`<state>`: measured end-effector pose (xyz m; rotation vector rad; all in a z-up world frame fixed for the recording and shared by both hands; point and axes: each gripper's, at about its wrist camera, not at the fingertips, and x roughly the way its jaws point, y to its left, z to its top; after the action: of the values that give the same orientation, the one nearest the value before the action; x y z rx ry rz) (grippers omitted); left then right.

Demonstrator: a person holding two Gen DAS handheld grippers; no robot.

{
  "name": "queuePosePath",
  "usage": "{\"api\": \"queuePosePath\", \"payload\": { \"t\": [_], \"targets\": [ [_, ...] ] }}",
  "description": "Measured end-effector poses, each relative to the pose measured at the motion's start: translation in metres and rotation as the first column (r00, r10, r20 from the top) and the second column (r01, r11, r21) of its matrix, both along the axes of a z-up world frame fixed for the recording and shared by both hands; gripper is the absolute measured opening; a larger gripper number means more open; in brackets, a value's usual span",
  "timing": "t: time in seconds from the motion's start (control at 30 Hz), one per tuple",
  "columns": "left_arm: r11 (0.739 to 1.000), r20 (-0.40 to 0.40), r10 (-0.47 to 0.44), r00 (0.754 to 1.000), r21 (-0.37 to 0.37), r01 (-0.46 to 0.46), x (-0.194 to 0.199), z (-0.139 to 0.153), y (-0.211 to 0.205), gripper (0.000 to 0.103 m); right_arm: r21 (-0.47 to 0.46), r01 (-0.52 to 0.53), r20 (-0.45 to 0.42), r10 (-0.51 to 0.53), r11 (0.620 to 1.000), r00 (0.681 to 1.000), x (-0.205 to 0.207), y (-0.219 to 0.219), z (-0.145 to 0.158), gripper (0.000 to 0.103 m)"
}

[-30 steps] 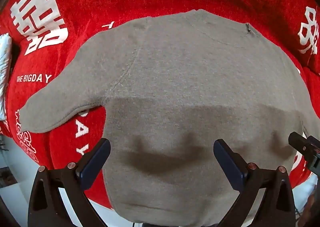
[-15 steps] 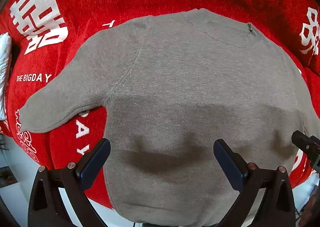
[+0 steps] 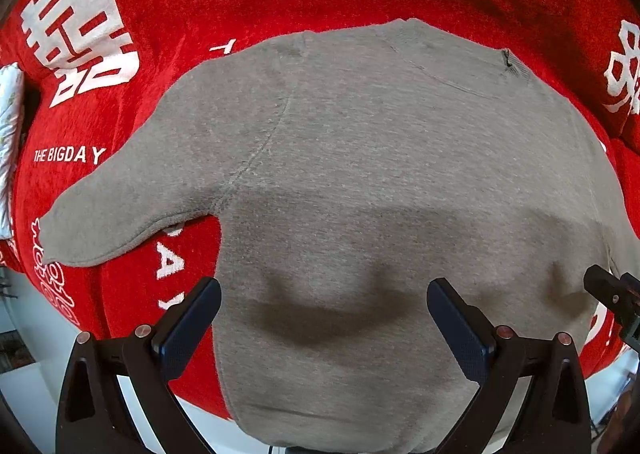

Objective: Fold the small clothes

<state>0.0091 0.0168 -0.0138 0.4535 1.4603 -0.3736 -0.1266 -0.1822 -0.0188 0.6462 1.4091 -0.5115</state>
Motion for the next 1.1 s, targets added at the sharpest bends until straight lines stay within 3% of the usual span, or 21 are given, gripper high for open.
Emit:
{"api": "queuePosePath", "payload": {
  "t": [1.1],
  "targets": [
    [1.000, 0.021, -0.005, 1.000, 0.011, 0.004, 0.0024, 0.0069, 0.0027, 0.103, 0.004, -0.011, 0.003, 0.011, 1.000, 1.000, 0.0056, 0.0064, 0.0030, 0.103]
  ]
}}
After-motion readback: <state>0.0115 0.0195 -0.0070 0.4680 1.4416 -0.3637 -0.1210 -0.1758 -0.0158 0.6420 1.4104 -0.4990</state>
